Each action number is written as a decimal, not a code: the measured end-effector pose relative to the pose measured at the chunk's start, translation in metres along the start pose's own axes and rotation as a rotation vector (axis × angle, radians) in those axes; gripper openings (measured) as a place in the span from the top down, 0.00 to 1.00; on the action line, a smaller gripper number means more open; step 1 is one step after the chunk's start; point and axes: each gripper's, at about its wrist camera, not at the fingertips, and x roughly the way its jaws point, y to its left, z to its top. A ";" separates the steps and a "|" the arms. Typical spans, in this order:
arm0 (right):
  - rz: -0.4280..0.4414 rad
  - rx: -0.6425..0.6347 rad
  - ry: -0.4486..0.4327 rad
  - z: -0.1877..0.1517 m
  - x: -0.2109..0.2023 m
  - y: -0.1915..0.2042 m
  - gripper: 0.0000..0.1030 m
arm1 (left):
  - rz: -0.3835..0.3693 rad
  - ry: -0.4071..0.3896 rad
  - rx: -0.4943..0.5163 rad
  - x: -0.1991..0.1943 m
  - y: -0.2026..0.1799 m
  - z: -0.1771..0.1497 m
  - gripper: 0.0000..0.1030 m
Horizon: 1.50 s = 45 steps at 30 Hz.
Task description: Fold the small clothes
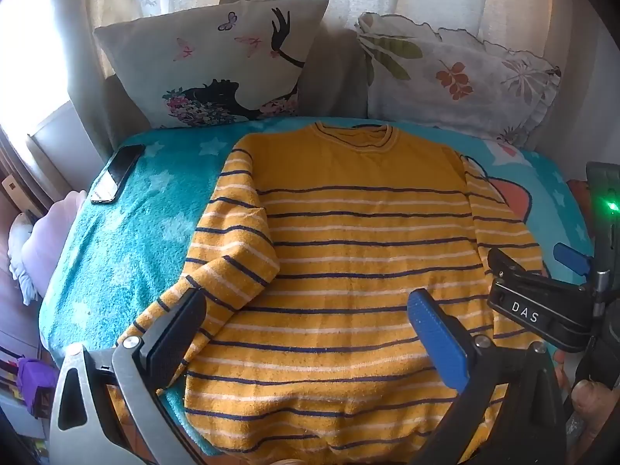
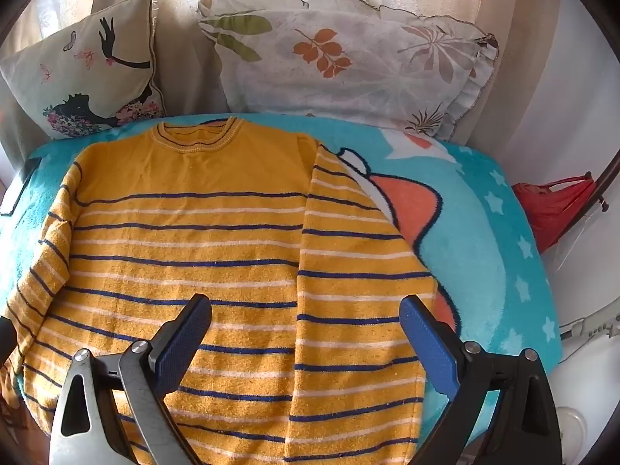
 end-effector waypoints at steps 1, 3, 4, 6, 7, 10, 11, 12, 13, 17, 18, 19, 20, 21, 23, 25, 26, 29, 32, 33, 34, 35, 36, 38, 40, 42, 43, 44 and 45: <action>0.000 -0.001 0.001 -0.001 0.000 0.000 0.04 | -0.001 0.000 -0.001 0.000 0.000 0.000 0.00; 0.001 -0.003 0.002 -0.002 -0.001 -0.001 0.04 | -0.006 -0.001 -0.003 0.000 0.000 0.001 0.00; 0.000 -0.004 0.002 -0.003 -0.001 -0.002 0.04 | -0.009 -0.001 -0.005 0.000 0.000 0.001 0.00; 0.001 -0.004 0.004 -0.004 -0.001 -0.004 0.04 | -0.018 0.001 -0.007 0.001 0.000 0.002 0.00; -0.001 -0.003 0.003 -0.006 -0.002 -0.007 0.04 | -0.019 -0.001 0.000 -0.003 -0.004 -0.004 0.00; -0.021 -0.006 0.015 -0.008 0.000 -0.009 0.04 | -0.023 0.009 -0.002 -0.004 -0.005 -0.006 0.00; -0.027 -0.003 0.019 -0.006 0.000 -0.009 0.04 | -0.026 0.013 -0.004 -0.004 -0.006 -0.007 0.00; -0.029 -0.001 0.019 -0.006 0.000 -0.010 0.04 | -0.035 0.021 0.000 -0.005 -0.005 -0.007 0.00; -0.031 0.002 0.018 -0.006 0.001 -0.010 0.04 | -0.046 0.029 0.002 -0.005 -0.006 -0.008 0.00; -0.034 0.010 0.019 -0.004 0.003 -0.014 0.04 | -0.048 0.054 0.040 -0.006 -0.013 -0.013 0.00; -0.034 0.011 0.018 -0.005 0.003 -0.014 0.04 | -0.051 0.063 0.059 -0.007 -0.016 -0.013 0.00; -0.034 0.012 0.018 -0.005 0.004 -0.014 0.04 | -0.062 0.071 0.070 -0.007 -0.018 -0.015 0.00; -0.035 0.012 0.019 -0.004 0.005 -0.015 0.04 | -0.073 0.075 0.072 -0.008 -0.020 -0.015 0.00; -0.034 0.013 0.019 -0.003 0.005 -0.015 0.04 | -0.082 0.079 0.074 -0.008 -0.021 -0.016 0.00; -0.035 0.016 0.019 -0.003 0.007 -0.015 0.04 | -0.090 0.084 0.077 -0.008 -0.022 -0.018 0.00; -0.037 0.019 0.018 -0.003 0.007 -0.017 0.04 | -0.093 0.090 0.069 -0.008 -0.021 -0.018 0.00; -0.036 0.019 0.018 -0.004 0.008 -0.018 0.04 | -0.094 0.092 0.063 -0.007 -0.021 -0.017 0.00; -0.037 0.024 0.022 -0.004 0.010 -0.020 0.04 | -0.092 0.106 0.047 -0.002 -0.018 -0.015 0.00; -0.039 0.023 0.028 -0.004 0.013 -0.021 0.04 | -0.083 0.124 0.035 0.006 -0.015 -0.013 0.00; -0.040 0.023 0.031 -0.004 0.014 -0.021 0.04 | -0.084 0.132 0.027 0.009 -0.013 -0.012 0.00; -0.039 0.023 0.034 -0.005 0.015 -0.022 0.04 | -0.083 0.141 0.012 0.013 -0.010 -0.012 0.00; -0.040 0.023 0.036 -0.006 0.016 -0.023 0.04 | -0.086 0.153 -0.006 0.018 -0.006 -0.011 0.00; -0.042 0.022 0.040 -0.007 0.017 -0.024 0.04 | -0.090 0.168 -0.024 0.024 -0.003 -0.010 0.00; -0.043 0.020 0.051 -0.009 0.020 -0.026 0.04 | -0.097 0.204 -0.072 0.041 0.005 -0.009 0.00; -0.043 0.018 0.064 -0.011 0.024 -0.028 0.04 | -0.090 0.225 -0.095 0.057 0.010 -0.011 0.00; -0.041 0.013 0.077 -0.015 0.028 -0.029 0.04 | -0.065 0.235 -0.081 0.072 0.008 -0.014 0.00; -0.040 0.010 0.085 -0.017 0.030 -0.030 0.04 | -0.047 0.245 -0.064 0.080 0.006 -0.016 0.00; -0.037 0.008 0.095 -0.018 0.033 -0.031 0.04 | -0.037 0.258 -0.050 0.088 0.003 -0.019 0.00; -0.033 0.008 0.103 -0.019 0.036 -0.032 0.04 | -0.035 0.271 -0.042 0.095 0.000 -0.021 0.00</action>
